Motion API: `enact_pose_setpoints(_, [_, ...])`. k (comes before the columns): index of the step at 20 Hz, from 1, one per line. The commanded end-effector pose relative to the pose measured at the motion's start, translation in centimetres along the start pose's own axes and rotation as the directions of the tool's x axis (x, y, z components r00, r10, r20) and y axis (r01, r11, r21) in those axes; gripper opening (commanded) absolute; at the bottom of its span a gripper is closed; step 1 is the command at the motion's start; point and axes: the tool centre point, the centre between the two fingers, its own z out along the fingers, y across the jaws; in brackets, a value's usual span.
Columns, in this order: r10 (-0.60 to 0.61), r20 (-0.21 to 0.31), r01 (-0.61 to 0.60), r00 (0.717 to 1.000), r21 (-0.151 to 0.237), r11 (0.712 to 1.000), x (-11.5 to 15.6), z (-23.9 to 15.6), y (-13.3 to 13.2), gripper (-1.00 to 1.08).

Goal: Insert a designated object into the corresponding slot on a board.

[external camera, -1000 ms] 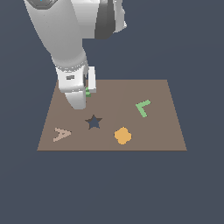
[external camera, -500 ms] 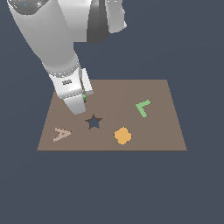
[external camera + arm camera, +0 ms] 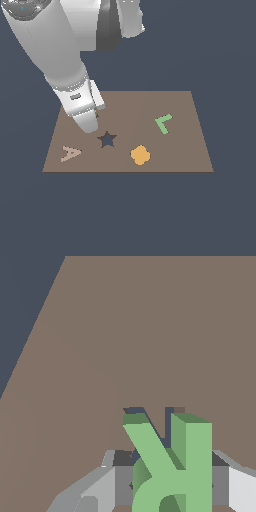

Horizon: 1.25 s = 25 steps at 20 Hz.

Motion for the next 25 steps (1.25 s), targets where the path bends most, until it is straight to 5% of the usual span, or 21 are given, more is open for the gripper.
enact_pose_setpoints(1, [-0.006, 0.0, 0.006, 1.0, 0.0, 1.0, 0.0, 0.0, 0.1, -1.0])
enact_pose_setpoints(15, [0.007, 0.001, -0.007, 1.0, -0.001, 1.0, 0.1, 1.0, 0.0, -1.0])
enact_pose_setpoints(16, [0.007, 0.001, -0.007, 1.0, -0.001, 1.0, 0.1, 1.0, 0.0, 1.0])
enact_pose_setpoints(25, [0.007, 0.001, -0.007, 1.0, -0.001, 1.0, 0.1, 1.0, 0.0, 1.0])
